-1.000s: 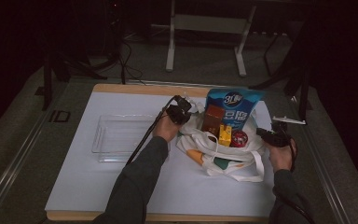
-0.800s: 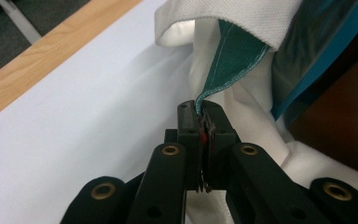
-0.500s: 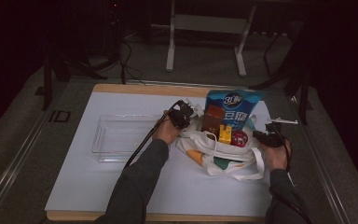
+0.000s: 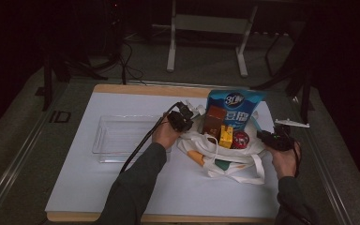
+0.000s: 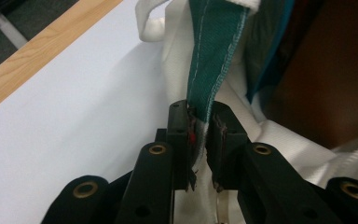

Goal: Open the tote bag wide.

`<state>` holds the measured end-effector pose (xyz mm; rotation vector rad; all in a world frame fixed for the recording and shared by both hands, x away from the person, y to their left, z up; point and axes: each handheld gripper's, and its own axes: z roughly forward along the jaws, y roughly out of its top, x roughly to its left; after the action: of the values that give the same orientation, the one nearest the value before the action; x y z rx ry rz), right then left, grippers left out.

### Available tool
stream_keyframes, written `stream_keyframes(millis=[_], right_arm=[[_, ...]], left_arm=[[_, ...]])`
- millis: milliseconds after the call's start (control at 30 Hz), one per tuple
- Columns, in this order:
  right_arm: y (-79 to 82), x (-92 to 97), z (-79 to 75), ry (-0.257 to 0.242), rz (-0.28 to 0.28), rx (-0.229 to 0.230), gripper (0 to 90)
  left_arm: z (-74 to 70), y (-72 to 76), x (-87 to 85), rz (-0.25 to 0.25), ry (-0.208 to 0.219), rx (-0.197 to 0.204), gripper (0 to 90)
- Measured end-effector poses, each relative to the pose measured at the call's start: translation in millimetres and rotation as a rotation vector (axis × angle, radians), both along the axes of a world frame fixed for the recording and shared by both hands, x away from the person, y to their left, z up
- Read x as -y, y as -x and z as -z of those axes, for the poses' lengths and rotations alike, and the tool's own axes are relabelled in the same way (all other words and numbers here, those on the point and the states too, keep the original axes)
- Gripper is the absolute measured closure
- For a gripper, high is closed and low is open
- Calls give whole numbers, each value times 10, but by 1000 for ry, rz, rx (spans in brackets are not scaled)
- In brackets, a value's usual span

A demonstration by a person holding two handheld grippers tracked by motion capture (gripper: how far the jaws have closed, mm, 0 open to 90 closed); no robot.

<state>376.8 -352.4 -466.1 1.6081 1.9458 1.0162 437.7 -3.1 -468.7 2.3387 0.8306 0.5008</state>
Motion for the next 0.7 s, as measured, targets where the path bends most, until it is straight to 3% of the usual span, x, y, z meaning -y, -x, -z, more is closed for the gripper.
stream_keyframes(millis=[100, 367, 567, 633, 700], right_arm=[[111, -30, -29, 16, -16, 24, 648], [442, -69, 2, -55, -62, 35, 618], [695, -121, 19, -88, -75, 82, 587], [737, -146, 51, -107, -90, 72, 584], [743, -249, 155, -89, -118, 43, 588]], left_arm=[[-6, 38, -7, 6, 19, 14, 793], [-67, 120, -28, 33, 35, 27, 784], [-112, 185, -42, 46, 29, 43, 777], [-127, 200, -45, 47, 32, 47, 772], [-150, 216, -49, 48, 44, 49, 763]])
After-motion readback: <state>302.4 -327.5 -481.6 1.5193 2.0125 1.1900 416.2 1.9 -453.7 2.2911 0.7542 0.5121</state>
